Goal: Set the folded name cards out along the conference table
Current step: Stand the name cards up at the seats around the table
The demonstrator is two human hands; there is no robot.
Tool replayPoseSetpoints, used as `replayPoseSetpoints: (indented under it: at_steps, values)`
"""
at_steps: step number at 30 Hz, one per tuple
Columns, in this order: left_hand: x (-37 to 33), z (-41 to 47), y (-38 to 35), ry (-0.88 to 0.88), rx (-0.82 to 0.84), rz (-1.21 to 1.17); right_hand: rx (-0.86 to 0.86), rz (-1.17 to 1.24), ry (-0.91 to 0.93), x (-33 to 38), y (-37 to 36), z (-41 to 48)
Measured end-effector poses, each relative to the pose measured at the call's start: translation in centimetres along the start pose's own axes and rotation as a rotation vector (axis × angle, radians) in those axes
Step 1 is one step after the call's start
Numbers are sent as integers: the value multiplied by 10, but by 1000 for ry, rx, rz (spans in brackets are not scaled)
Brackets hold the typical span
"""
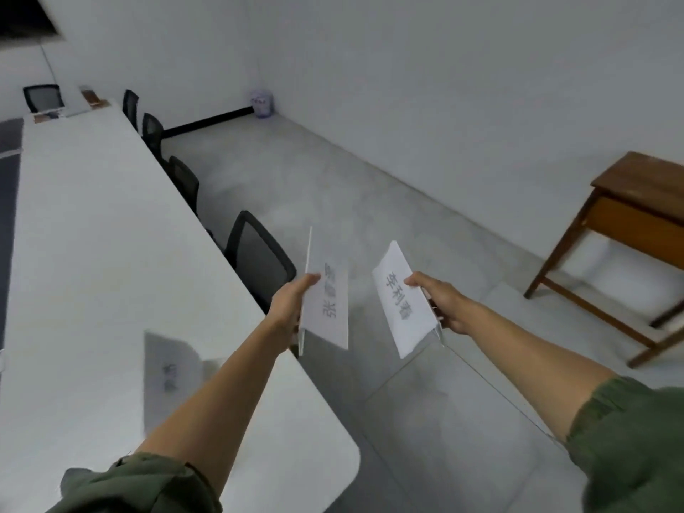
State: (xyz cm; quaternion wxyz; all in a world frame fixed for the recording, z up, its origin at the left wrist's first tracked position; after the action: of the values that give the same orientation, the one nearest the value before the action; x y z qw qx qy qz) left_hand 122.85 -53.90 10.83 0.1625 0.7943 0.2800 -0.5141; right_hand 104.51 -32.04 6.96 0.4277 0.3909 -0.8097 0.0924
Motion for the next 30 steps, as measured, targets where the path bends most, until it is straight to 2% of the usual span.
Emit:
replayPoseSetpoints:
  at_steps: [2, 8, 14, 18, 27, 30]
  values:
    - [11, 10, -56, 43, 21, 30, -40, 24, -23, -18, 58, 2]
    - [8, 47, -140, 83, 36, 114, -84, 66, -42, -34, 155, 23]
    - [-3, 112, -174, 101, 10, 148, -60, 33, -43, -18, 196, 72]
    - [-14, 179, -195, 113, -19, 126, -38, 9, -28, 13, 222, 129]
    - [-95, 321, -212, 118, -106, 86, -13, -73, 29, 138, 278, 252]
    - [-115, 366, -208, 121, -140, 67, 44, -93, 30, 177, 280, 300]
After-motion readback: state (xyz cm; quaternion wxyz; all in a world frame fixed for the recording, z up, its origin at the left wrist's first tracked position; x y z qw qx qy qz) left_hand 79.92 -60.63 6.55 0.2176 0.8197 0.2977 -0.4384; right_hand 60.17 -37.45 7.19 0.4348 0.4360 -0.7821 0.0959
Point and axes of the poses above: each hand's wrist, its own z-axis towards the middle knuckle, its own y-axis out of the back of the hand, x = y × z, the point moved 8 cm from there along z, towards the middle knuckle, and after that the axes turned 3 degrees about x, right-handed, at the moved point
